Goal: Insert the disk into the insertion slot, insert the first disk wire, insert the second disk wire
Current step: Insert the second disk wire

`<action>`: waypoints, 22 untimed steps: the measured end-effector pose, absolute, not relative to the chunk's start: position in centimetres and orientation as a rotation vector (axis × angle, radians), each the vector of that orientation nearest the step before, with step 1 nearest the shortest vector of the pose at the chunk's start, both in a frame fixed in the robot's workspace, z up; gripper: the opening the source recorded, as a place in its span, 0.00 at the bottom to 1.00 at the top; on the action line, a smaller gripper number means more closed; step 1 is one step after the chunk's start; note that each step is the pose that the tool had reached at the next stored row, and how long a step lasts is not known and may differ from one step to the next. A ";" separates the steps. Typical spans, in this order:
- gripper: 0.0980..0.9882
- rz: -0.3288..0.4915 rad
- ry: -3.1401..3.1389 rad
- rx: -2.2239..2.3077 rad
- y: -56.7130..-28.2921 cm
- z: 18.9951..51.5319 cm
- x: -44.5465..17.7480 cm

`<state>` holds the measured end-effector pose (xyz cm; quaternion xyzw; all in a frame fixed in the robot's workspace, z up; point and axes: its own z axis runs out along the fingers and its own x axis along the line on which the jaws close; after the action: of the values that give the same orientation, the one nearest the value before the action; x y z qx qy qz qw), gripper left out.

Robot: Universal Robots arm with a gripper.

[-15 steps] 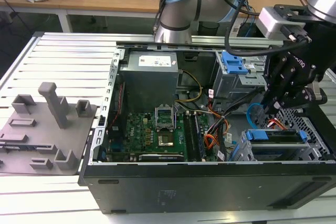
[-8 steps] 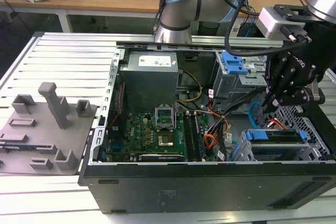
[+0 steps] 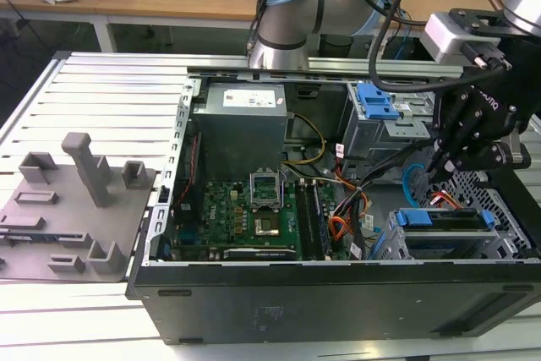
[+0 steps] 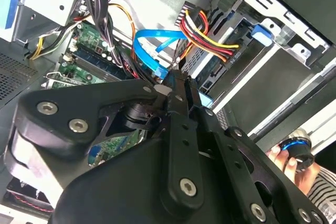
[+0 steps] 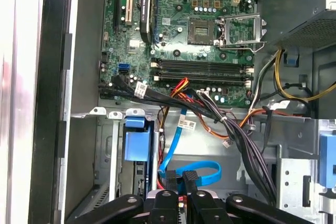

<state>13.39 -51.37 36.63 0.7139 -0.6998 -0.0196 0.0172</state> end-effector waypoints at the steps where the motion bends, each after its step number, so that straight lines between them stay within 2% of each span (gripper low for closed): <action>1: 0.07 -0.061 -2.175 2.218 -51.6 36.6 13.4; 7: 0.07 -0.062 -2.201 2.193 -53.6 36.2 13.4; 22: 0.07 -0.064 -2.238 2.155 -54.4 34.6 14.8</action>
<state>14.81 -54.39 34.59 0.6934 -0.7201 -0.0206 0.0171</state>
